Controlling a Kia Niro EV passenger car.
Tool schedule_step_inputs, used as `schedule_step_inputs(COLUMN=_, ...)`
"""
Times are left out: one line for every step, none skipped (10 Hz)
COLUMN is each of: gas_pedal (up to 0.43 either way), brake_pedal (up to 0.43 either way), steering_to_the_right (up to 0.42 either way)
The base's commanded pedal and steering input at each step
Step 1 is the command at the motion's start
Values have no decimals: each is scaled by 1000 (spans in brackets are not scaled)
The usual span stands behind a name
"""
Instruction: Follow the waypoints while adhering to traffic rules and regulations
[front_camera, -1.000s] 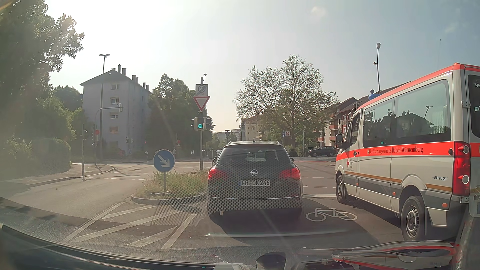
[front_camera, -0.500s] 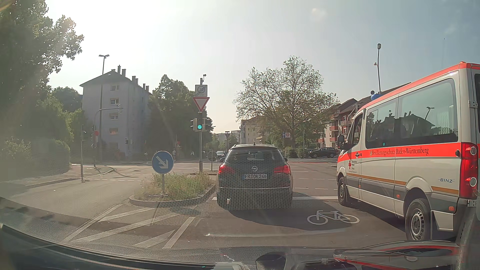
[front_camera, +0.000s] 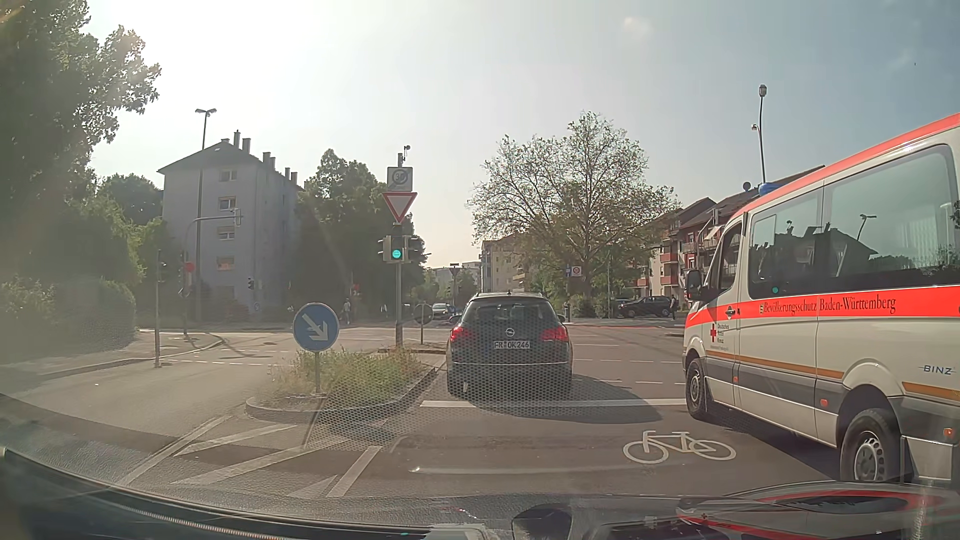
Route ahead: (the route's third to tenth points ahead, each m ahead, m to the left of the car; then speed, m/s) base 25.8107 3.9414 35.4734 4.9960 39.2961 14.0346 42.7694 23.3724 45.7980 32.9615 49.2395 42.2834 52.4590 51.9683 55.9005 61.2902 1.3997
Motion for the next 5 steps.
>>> schedule_step_inputs(gas_pedal=240, brake_pedal=0, steering_to_the_right=8)
schedule_step_inputs(gas_pedal=240, brake_pedal=0, steering_to_the_right=11)
schedule_step_inputs(gas_pedal=240, brake_pedal=0, steering_to_the_right=11)
schedule_step_inputs(gas_pedal=248, brake_pedal=0, steering_to_the_right=10)
schedule_step_inputs(gas_pedal=248, brake_pedal=0, steering_to_the_right=9)
